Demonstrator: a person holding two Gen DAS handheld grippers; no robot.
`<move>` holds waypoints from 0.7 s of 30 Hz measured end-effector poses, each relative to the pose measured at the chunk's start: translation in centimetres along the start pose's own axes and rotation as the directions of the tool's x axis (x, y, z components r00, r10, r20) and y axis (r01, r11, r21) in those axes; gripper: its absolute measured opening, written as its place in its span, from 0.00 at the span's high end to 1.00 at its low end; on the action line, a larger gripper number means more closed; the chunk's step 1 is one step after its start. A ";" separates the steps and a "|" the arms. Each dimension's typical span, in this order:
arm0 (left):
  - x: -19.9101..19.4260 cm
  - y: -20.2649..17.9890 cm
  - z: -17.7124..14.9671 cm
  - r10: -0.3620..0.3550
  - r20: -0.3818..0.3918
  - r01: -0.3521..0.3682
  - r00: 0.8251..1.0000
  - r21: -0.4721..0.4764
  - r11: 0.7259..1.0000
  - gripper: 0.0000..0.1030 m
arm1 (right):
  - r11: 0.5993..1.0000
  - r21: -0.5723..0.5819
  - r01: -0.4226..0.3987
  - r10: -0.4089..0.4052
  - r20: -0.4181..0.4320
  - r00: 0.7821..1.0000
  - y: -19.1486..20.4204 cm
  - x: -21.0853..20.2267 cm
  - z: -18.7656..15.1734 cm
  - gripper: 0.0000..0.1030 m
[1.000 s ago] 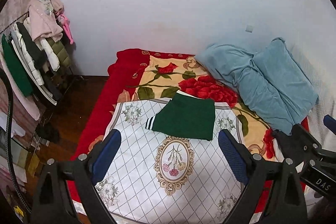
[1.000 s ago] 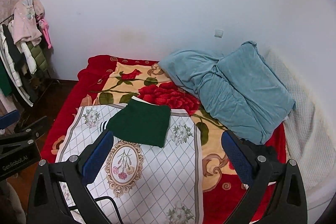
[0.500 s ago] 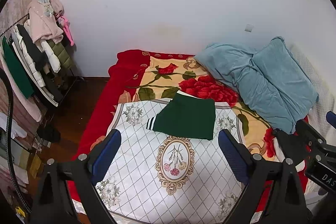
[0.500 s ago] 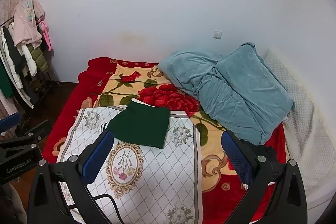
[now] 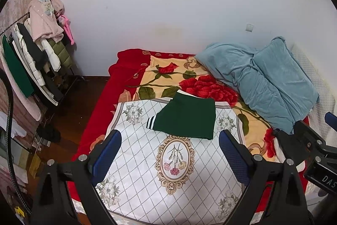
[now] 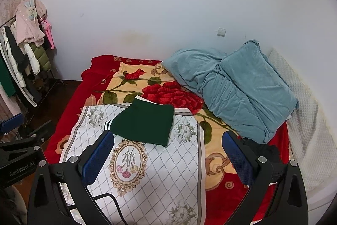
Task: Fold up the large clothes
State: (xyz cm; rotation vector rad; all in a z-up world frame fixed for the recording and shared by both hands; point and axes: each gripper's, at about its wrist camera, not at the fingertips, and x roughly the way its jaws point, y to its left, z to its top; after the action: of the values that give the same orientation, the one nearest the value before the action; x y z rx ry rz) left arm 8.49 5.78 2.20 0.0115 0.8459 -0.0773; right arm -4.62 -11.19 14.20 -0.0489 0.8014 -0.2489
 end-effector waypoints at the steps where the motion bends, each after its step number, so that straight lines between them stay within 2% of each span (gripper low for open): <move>1: 0.0 0.0 0.0 0.000 -0.002 0.000 1.000 -0.001 1.000 0.09 | 1.000 -0.002 0.002 -0.002 0.000 1.000 0.0 0.0 0.1 0.00; 21: 0.2 1.3 -0.9 0.015 -0.014 -0.016 1.000 -0.013 1.000 0.09 | 0.999 -0.029 -0.016 0.016 -0.024 1.000 0.2 1.4 0.4 0.00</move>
State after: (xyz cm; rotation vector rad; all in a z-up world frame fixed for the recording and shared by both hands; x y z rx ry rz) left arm 8.08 7.12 1.44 0.0067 0.8603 -0.0573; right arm -3.37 -11.35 13.44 -0.0672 0.8287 -0.2231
